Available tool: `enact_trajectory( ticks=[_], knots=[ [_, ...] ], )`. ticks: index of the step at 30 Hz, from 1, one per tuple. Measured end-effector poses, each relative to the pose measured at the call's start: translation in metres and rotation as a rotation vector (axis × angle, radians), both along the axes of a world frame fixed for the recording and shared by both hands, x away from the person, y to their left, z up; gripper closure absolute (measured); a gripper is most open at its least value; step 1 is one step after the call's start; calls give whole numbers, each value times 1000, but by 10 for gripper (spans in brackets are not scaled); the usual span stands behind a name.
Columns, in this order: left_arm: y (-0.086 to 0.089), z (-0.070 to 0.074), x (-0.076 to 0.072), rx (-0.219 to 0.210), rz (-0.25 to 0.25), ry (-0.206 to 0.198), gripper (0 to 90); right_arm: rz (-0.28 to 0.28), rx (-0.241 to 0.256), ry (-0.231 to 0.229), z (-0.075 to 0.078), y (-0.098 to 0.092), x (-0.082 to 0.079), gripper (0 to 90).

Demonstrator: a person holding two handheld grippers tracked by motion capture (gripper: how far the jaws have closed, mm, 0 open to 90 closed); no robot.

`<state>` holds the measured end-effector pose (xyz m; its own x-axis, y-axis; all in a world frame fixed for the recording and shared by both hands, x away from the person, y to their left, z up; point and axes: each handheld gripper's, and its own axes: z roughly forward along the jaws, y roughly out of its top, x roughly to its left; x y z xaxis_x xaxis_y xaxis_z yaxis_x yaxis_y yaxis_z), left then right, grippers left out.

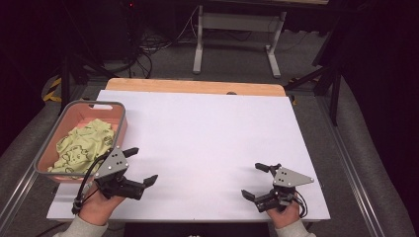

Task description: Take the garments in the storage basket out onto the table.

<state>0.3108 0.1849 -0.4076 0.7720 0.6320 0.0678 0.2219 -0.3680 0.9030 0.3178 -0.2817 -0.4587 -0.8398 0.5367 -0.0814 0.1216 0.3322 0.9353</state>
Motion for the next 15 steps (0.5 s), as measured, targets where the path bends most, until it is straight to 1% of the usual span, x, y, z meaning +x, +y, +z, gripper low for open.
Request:
enact_trajectory(
  ticks=[3, 4, 8, 12, 15],
  knots=[
    [3, 3, 2, 1, 0, 31, 13, -1, 2, 3, 0, 0, 0, 4],
    [5, 4, 3, 8, 2, 39, 13, 0, 2, 3, 0, 0, 0, 4],
    [11, 7, 6, 14, 22, 58, 14, 2, 2, 5, 0, 0, 0, 4],
    [17, 11, 9, 33, 37, 58, 15, 3, 2, 6, 0, 0, 0, 5],
    [20, 14, 10, 38, 50, 57, 16, 3, 2, 8, -1, 0, 0, 5]
  ],
)
